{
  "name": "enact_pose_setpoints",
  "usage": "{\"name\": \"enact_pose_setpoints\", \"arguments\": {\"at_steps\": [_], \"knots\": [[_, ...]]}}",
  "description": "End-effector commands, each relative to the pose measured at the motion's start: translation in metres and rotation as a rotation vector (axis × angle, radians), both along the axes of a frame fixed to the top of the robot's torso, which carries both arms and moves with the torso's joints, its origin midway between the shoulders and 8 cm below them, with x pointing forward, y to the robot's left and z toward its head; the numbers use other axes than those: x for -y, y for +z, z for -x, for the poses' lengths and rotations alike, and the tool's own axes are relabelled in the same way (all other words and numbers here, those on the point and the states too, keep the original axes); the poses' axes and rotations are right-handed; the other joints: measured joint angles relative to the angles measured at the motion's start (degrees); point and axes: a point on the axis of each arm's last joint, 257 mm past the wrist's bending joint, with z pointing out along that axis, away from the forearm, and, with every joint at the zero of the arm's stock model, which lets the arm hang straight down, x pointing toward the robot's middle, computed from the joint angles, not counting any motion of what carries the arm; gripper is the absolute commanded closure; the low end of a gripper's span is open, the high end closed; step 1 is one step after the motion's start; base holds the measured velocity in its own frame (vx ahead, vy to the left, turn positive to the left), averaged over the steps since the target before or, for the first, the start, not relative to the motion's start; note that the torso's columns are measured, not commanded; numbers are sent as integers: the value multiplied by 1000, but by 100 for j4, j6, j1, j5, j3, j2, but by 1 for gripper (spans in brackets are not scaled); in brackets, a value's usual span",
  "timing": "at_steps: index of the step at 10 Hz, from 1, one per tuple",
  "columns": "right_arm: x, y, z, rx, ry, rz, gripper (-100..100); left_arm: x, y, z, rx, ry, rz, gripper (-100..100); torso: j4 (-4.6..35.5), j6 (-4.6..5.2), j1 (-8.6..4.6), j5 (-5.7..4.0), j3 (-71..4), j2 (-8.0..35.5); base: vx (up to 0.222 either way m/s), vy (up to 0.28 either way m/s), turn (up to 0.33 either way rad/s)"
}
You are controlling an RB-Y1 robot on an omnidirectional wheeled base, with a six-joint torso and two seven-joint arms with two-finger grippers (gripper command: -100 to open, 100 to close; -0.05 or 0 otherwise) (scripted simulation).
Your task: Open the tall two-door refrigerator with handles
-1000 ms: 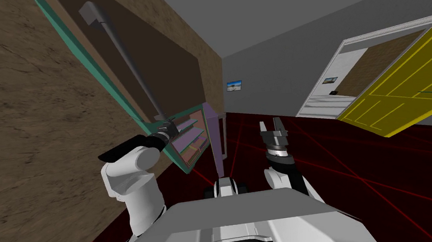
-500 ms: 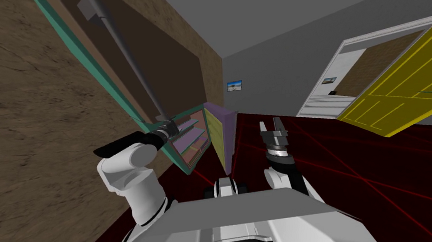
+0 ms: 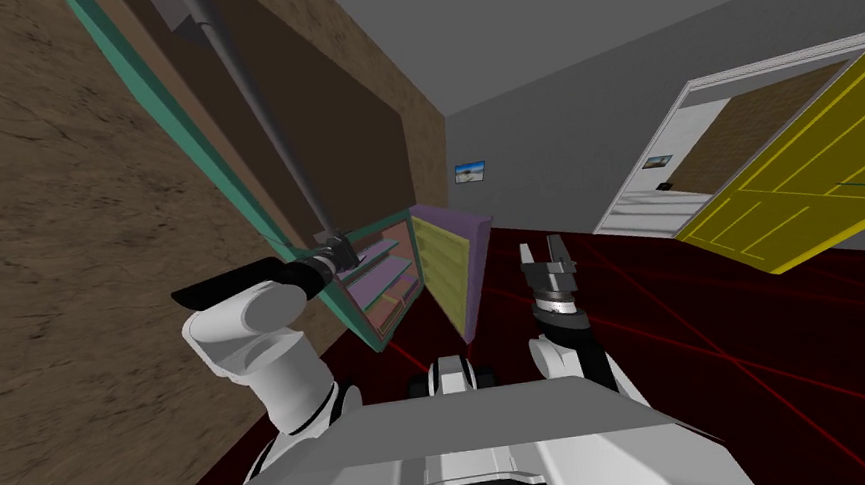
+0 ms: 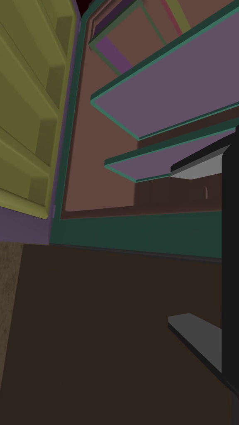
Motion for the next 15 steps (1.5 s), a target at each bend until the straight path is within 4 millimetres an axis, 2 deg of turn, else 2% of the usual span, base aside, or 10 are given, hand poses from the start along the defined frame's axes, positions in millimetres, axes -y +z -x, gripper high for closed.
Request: {"name": "enact_pose_setpoints", "arguments": {"at_steps": [1, 8, 15], "knots": [[0, 0, 0, 0, 0, 0, 0, 5, 4, 1, -13, -23, 13, -100, 1, 0, -1, 0, 1, 2, 26, 48, -10], [0, 0, 0, 0, 0, 0, 0, 16, 17, 5, -46, -88, 39, -100, -1, 3, -2, -2, -5, -7, 26, 47, -8], [0, 0, 0, 0, 0, 0, 0, 21, 44, 20, -58, -149, 13, -100, 2, 0, -1, 0, 3, 6, 31, 62, -13]]}}
